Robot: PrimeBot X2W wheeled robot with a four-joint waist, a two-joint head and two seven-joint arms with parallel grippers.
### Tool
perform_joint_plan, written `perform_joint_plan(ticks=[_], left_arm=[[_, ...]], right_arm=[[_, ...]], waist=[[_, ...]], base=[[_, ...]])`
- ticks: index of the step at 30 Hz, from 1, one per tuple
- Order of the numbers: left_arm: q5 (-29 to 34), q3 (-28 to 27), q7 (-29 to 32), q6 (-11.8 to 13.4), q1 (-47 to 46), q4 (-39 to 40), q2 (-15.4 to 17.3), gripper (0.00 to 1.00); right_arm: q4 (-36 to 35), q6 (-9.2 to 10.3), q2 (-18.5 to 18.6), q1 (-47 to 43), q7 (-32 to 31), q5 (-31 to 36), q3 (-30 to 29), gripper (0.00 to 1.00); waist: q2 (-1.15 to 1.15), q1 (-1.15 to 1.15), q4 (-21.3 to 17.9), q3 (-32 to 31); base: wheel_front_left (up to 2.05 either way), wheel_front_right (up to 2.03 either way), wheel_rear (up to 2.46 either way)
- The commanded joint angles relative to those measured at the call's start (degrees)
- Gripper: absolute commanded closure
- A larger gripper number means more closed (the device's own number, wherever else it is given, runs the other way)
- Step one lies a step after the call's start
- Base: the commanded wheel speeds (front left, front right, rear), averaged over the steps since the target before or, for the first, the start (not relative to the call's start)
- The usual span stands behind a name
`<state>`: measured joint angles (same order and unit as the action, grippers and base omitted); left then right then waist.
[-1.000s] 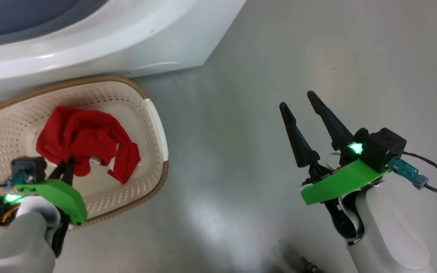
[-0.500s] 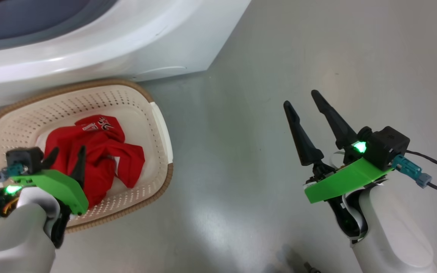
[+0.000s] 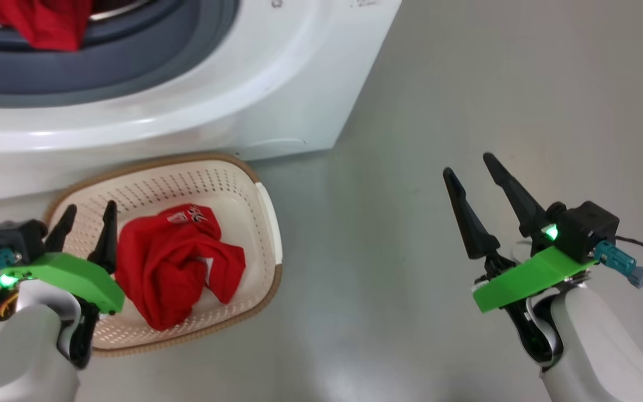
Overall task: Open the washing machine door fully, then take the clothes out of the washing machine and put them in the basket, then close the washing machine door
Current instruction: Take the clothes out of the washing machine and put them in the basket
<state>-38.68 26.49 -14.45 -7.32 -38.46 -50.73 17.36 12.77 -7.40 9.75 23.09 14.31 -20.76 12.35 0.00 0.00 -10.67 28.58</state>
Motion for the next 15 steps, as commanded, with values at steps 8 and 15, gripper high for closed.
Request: perform_joint_plan(ticks=[8, 15], left_arm=[[7.31, -11.1, -0.54, -0.16, 6.38, 7.97, -0.77, 0.0], [12.1, -16.75, -0.54, -0.16, 11.08, 14.2, -2.23, 0.0]], right_arm=[[-0.2, -0.09, 2.29, -3.87, 0.69, -0.67, 0.76, 0.0], [0.04, -0.09, 3.48, -5.62, 0.69, -1.19, 0.86, 0.0]], waist=[[0.0, 0.0, 4.26, -8.24], [0.0, 0.0, 5.06, -12.23]], base=[[0.0, 0.0, 0.0], [0.0, 0.0, 0.0]])
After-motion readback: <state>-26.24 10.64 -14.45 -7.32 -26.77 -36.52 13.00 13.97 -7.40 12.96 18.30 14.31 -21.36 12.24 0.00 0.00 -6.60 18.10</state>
